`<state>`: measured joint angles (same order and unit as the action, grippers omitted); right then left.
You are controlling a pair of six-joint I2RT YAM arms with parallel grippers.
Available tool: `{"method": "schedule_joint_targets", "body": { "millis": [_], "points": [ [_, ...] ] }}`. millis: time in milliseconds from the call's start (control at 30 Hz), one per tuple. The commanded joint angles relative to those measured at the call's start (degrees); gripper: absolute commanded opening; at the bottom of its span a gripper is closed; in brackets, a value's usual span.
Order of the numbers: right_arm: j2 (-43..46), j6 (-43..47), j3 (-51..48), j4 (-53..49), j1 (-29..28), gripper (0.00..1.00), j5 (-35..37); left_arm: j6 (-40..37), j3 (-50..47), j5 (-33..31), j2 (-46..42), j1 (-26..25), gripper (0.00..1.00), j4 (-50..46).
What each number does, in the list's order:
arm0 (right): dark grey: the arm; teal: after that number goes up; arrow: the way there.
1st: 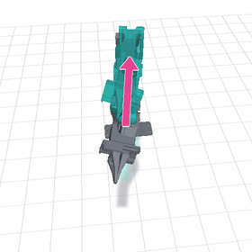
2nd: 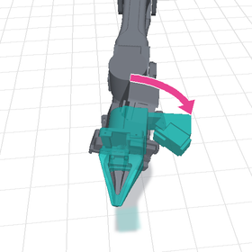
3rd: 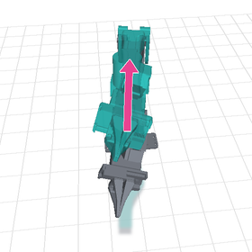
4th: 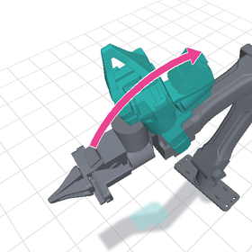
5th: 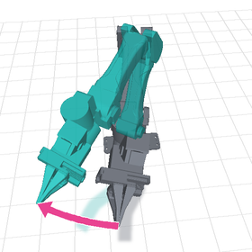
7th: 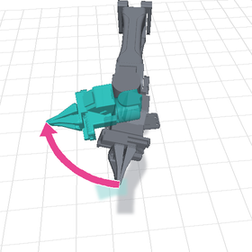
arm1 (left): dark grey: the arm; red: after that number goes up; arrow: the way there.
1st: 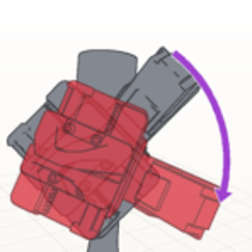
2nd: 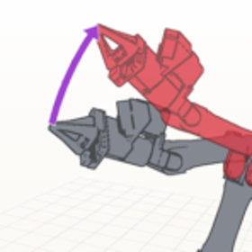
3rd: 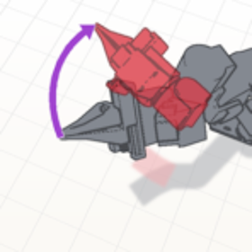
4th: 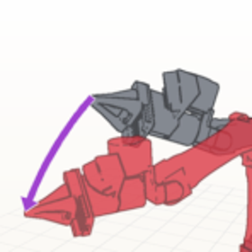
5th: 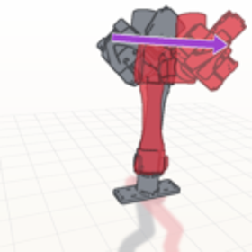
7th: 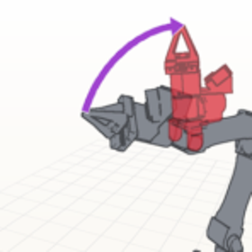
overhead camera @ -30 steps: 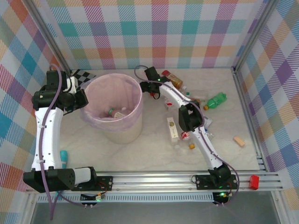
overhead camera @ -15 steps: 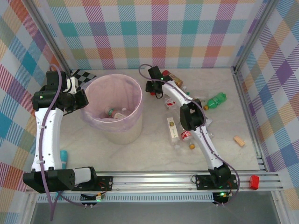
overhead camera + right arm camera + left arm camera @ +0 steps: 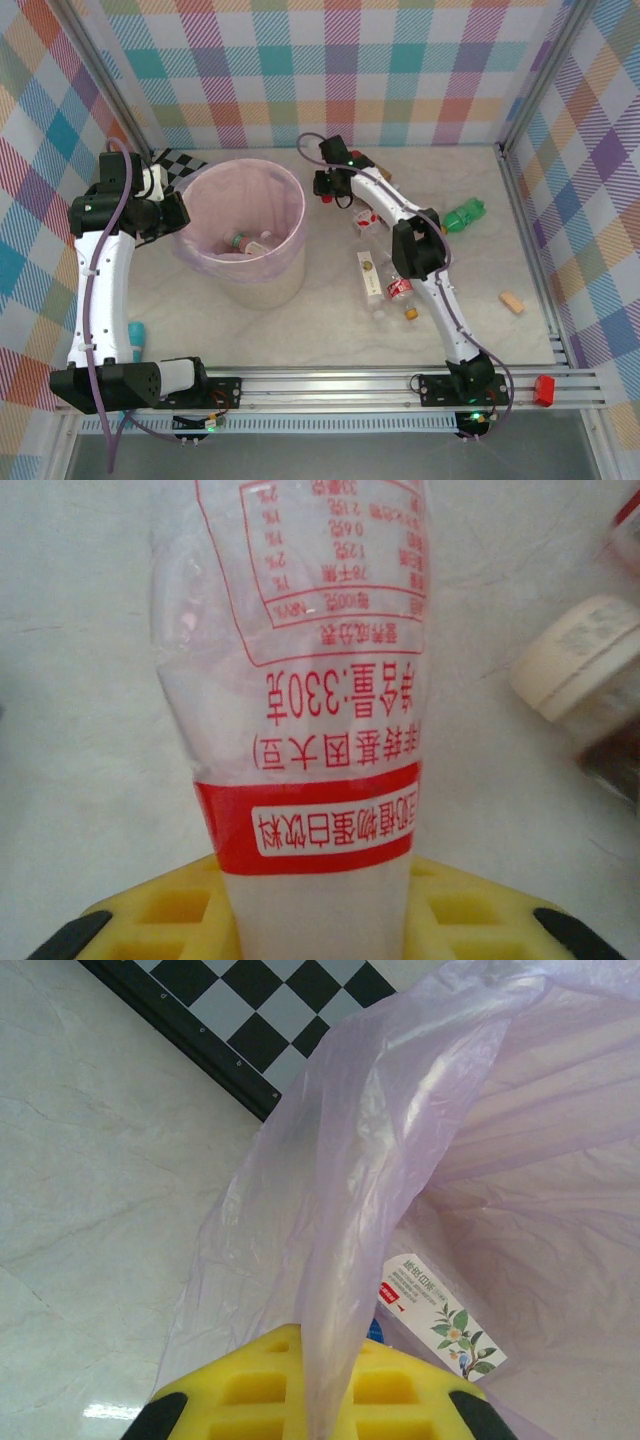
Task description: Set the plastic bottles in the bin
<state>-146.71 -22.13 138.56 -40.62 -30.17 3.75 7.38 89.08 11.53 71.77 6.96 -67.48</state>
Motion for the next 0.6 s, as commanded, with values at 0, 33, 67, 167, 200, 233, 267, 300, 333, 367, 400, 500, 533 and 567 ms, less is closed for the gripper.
{"method": "schedule_joint_targets", "body": {
  "millis": [0, 33, 67, 167, 200, 233, 267, 300, 333, 367, 400, 500, 533, 567],
  "points": [
    [10.4, 4.8, -0.8, -1.3, -0.1, 0.29, -1.6, 1.4, 2.5, 6.1, -2.6, 0.6, 0.00, 0.1],
    [11.9, 5.7, -0.7, -2.4, 0.0, 0.28, -1.9, 1.6, 2.6, 6.5, -2.6, 0.5, 0.00, 0.2],
    [13.2, 6.5, -0.6, -3.3, 0.0, 0.29, -2.1, 1.9, 2.5, 7.0, -2.5, 0.4, 0.00, 0.3],
    [17.8, 9.0, -0.6, -6.8, 0.2, 0.28, -3.8, 2.6, 2.3, 7.3, -2.4, -1.1, 0.00, 1.0],
    [19.7, 9.9, -0.6, -8.2, 0.3, 0.28, -4.5, 3.1, 2.6, 7.2, -2.3, -1.9, 0.00, 1.1],
    [21.4, 10.5, -0.7, -10.0, 0.6, 0.28, -5.4, 3.6, 2.8, 7.3, -2.3, -2.8, 0.00, 1.3],
    [23.2, 11.2, -1.0, -11.5, 0.8, 0.28, -6.4, 4.1, 3.1, 7.0, -2.4, -4.0, 0.00, 1.9],
    [24.6, 11.8, -1.2, -12.6, 1.1, 0.28, -7.5, 4.5, 3.4, 6.7, -2.4, -5.0, 0.00, 2.3],
    [26.2, 12.4, -1.4, -14.3, 1.4, 0.27, -9.2, 5.1, 3.6, 6.7, -2.1, -5.9, 0.00, 2.8],
    [27.8, 13.3, -1.6, -16.1, 1.9, 0.27, -10.9, 5.6, 3.9, 6.7, -1.9, -6.8, 0.00, 3.4],
    [29.0, 14.1, -1.7, -17.7, 2.2, 0.27, -11.9, 5.8, 4.0, 6.7, -1.7, -7.5, 0.00, 3.9],
    [33.0, 16.4, -1.5, -23.4, 3.2, 0.27, -14.3, 6.4, 4.0, 6.2, -0.6, -9.8, 0.00, 4.9],
    [34.1, 17.1, -1.4, -25.4, 3.3, 0.26, -14.9, 6.7, 3.9, 6.1, -0.2, -10.6, 0.00, 5.5],
    [35.5, 17.9, -1.5, -27.0, 3.3, 0.27, -15.0, 7.0, 4.0, 5.9, 0.3, -11.5, 0.00, 6.2]
  ]
}}
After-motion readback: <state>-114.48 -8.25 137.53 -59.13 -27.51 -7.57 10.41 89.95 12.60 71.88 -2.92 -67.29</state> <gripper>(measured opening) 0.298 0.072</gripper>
